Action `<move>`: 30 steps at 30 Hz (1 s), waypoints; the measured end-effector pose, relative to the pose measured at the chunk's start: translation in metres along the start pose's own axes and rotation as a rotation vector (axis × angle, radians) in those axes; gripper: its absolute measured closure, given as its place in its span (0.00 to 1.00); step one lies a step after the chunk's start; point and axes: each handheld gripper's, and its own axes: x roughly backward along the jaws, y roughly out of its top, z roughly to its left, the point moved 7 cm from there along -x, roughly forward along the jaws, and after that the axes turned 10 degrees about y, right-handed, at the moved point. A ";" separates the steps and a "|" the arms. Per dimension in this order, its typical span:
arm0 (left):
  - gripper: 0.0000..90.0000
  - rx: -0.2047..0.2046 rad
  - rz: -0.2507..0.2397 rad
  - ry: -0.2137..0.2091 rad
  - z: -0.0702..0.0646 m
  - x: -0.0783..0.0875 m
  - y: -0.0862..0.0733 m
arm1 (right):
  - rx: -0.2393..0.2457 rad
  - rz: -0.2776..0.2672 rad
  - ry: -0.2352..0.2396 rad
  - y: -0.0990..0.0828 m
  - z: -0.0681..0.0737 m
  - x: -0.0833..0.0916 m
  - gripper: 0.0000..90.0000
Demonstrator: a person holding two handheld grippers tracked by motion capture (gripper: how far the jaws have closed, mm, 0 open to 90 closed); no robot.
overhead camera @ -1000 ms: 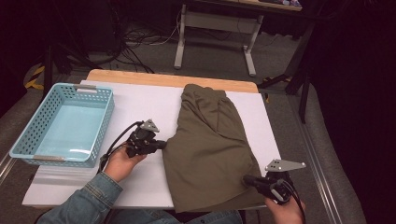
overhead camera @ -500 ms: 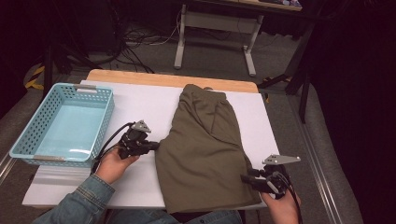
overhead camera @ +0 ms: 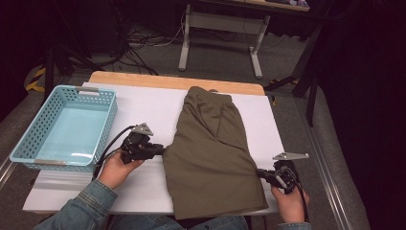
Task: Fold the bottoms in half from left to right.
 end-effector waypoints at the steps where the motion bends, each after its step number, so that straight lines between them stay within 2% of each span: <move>1: 0.77 -0.002 0.000 -0.003 0.000 -0.001 0.000 | -0.006 0.007 0.004 -0.002 -0.001 0.000 1.00; 3: 0.71 0.000 0.009 -0.007 -0.001 -0.003 0.000 | -0.005 0.033 0.002 -0.007 -0.001 -0.003 0.97; 5: 0.64 -0.001 0.011 -0.010 -0.003 -0.005 -0.001 | 0.001 0.038 -0.042 -0.007 -0.003 -0.005 0.70; 8: 0.57 -0.010 0.019 -0.019 -0.005 -0.006 -0.002 | -0.001 0.002 -0.041 -0.004 -0.007 -0.006 0.54; 9: 0.55 -0.010 0.019 -0.025 -0.006 -0.008 -0.002 | -0.001 0.006 -0.047 -0.004 -0.008 -0.007 0.54; 11: 0.53 -0.011 0.039 -0.034 -0.009 -0.012 -0.004 | 0.001 0.036 -0.052 -0.007 -0.010 -0.012 0.59; 13: 0.54 -0.018 0.053 -0.034 -0.010 -0.016 -0.005 | 0.041 0.050 -0.107 -0.007 -0.009 -0.013 0.72; 14: 0.56 -0.014 0.060 -0.044 -0.011 -0.019 -0.006 | 0.046 0.061 -0.089 -0.007 -0.006 -0.014 0.86; 15: 0.59 -0.004 0.062 -0.056 -0.013 -0.021 -0.006 | 0.044 0.066 -0.041 -0.007 -0.002 -0.016 0.97; 17: 0.69 0.005 0.063 -0.082 -0.016 -0.025 -0.005 | 0.063 0.083 -0.047 -0.007 0.002 -0.017 0.99; 20: 0.84 0.017 0.071 -0.100 -0.018 -0.029 -0.005 | 0.032 0.120 -0.008 -0.008 0.005 -0.014 1.00; 22: 0.96 0.010 0.072 -0.110 -0.021 -0.029 -0.004 | 0.008 0.136 0.011 -0.012 0.008 -0.008 1.00; 26: 0.98 -0.043 0.054 -0.104 -0.029 -0.023 0.001 | -0.044 0.187 0.041 -0.025 0.015 0.005 1.00; 29: 0.98 -0.075 0.062 -0.083 -0.032 -0.017 0.001 | -0.049 0.218 0.047 -0.030 0.021 0.009 1.00; 30: 0.98 -0.084 0.065 -0.069 -0.032 -0.015 0.001 | -0.038 0.218 0.048 -0.029 0.023 0.011 1.00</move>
